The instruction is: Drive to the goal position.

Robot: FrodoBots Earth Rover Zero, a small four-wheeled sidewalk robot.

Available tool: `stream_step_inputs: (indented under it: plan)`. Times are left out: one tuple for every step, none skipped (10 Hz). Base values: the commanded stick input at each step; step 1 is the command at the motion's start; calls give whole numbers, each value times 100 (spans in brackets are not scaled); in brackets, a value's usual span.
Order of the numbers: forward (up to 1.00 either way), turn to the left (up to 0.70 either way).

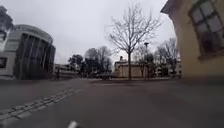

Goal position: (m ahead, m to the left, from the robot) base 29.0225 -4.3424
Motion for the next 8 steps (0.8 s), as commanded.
stream_step_inputs:
  plan:
    - [100,41]
    - [100,16]
    - [100,1]
    - [100,1]
    - [100,1]
    - [100,1]
    - [100,1]
    - [100,1]
